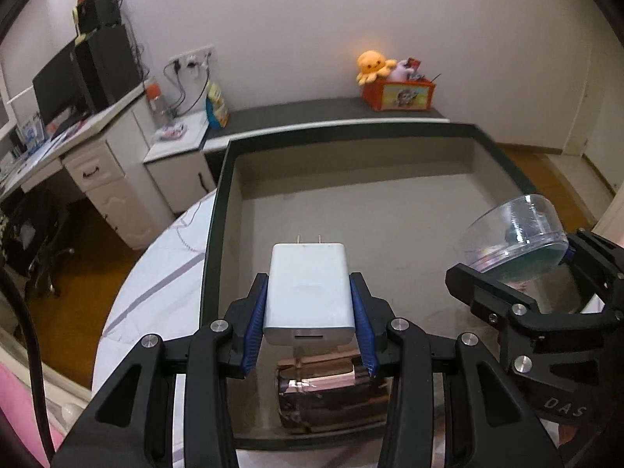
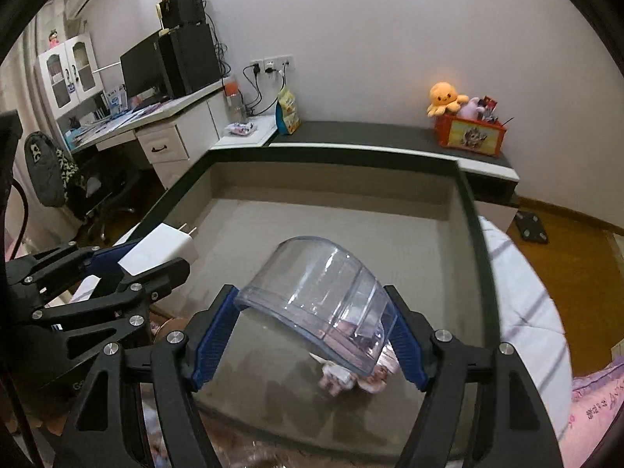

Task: Organize rigid objects
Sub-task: 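Lower the charger and clear cup into the pink box and release both, then withdraw both tools and pause above the bed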

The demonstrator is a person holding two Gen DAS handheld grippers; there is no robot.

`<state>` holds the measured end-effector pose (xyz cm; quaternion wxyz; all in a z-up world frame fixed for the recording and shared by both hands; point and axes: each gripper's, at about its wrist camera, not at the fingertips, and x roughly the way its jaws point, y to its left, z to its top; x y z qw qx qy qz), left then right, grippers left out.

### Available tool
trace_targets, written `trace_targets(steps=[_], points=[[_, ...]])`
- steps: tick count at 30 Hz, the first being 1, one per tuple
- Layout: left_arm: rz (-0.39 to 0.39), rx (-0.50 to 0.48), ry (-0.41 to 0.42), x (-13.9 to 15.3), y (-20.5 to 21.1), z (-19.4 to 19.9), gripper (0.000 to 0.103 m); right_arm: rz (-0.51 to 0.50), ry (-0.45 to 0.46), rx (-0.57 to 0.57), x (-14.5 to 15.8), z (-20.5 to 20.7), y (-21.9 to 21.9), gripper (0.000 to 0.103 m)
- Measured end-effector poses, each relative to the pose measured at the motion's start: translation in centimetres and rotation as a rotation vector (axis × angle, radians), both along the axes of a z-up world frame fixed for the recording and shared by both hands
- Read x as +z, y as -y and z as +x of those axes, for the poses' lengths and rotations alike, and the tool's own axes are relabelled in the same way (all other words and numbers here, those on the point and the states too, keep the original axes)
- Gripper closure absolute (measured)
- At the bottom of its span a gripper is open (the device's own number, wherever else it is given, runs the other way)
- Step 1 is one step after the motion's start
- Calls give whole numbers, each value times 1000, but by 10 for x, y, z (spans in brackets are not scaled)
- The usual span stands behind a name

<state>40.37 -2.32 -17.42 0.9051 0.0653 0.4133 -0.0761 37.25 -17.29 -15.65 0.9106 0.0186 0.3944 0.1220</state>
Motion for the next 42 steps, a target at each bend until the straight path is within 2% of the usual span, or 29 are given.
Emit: trace_targets(steps=[2, 4, 5, 6, 8, 13, 14, 15, 21, 30, 34, 42], points=[[1, 19, -10, -5, -1, 2, 60, -1, -13, 4, -5, 3, -1, 28], [-3, 29, -8, -4, -3, 1, 53, 10, -33, 5, -12, 6, 0, 28], [-8, 35, 0, -2, -4, -2, 46, 17, -41, 2, -13, 6, 1, 28], [-14, 39, 15, 1, -9, -7, 36, 33, -31, -8, -12, 4, 4, 25], [-33, 31, 42, 10, -13, -16, 28, 43, -8, -28, -7, -3, 10, 21], [-75, 33, 118, 40, -22, -56, 17, 53, 65, -59, 20, -30, 18, 14], [-91, 33, 138, 47, -25, -68, 15, 52, 77, -60, 25, -35, 17, 9], [-104, 30, 149, 52, -27, -76, 13, 51, 95, -62, 31, -44, 18, 0], [-141, 28, 281, 90, -30, -154, 9, 3, 260, -67, 79, -118, 19, 0], [-120, 30, 450, 127, -21, -258, 9, -49, 428, -110, 122, -225, 18, 0], [-96, 31, 514, 140, -16, -295, 9, -55, 478, -138, 134, -262, 18, 0], [-105, 48, 588, 160, -17, -346, 9, -52, 548, -165, 154, -318, 20, 0]])
